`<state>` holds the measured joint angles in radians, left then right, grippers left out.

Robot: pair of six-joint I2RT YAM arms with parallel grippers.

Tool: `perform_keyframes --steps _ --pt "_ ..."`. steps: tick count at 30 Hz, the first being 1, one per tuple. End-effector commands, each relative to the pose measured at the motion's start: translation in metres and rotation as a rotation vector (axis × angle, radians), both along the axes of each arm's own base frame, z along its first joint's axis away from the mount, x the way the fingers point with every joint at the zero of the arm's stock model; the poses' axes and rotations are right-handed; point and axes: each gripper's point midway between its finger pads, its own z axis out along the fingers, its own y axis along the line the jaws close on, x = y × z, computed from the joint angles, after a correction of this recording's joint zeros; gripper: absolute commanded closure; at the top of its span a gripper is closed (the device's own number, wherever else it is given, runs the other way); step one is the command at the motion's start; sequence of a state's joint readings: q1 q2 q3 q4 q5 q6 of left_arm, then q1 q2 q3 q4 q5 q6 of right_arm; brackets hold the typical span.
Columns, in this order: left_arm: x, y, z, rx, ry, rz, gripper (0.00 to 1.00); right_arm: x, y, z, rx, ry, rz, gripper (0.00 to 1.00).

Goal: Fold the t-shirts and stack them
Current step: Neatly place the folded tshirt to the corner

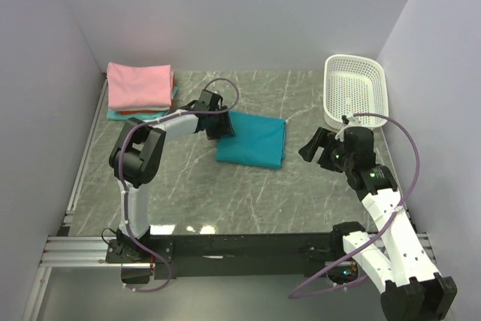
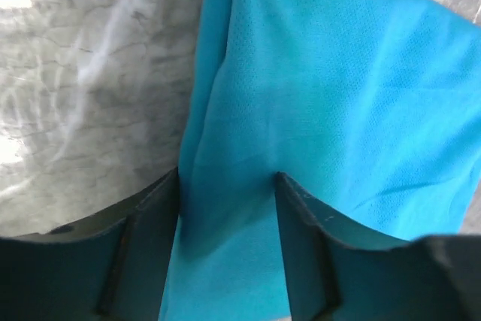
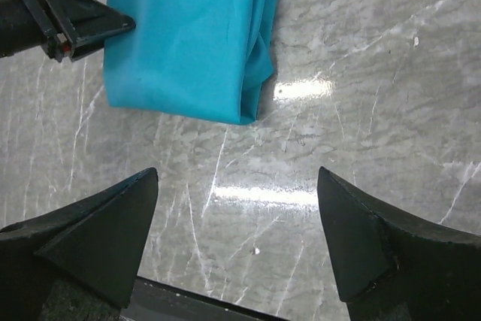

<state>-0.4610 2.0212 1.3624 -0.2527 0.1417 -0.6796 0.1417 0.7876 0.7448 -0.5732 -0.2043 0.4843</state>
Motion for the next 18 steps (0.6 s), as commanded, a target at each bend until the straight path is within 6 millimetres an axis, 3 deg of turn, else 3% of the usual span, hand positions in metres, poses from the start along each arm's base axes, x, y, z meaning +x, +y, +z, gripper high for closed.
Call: perform_keyframes --steps 1,6,12,17,18 --pt "-0.015 -0.011 -0.012 0.067 0.039 -0.004 0.44 -0.004 0.000 0.001 -0.013 -0.011 0.019 0.07" --pt "-0.015 -0.016 -0.018 0.129 0.038 0.016 0.58 -0.006 0.002 0.001 -0.015 -0.017 0.042 0.07" --pt "-0.013 -0.017 -0.021 0.298 -0.013 0.038 0.97 -0.008 -0.006 -0.003 -0.064 -0.037 0.032 0.07" --pt "0.007 -0.013 -0.002 0.380 -0.086 0.058 0.99 -0.005 -0.009 -0.003 -0.057 -0.067 0.002 0.07" --pt "0.013 -0.003 0.004 0.434 -0.120 0.077 0.99 -0.005 -0.011 -0.001 -0.061 -0.077 -0.008 0.07"
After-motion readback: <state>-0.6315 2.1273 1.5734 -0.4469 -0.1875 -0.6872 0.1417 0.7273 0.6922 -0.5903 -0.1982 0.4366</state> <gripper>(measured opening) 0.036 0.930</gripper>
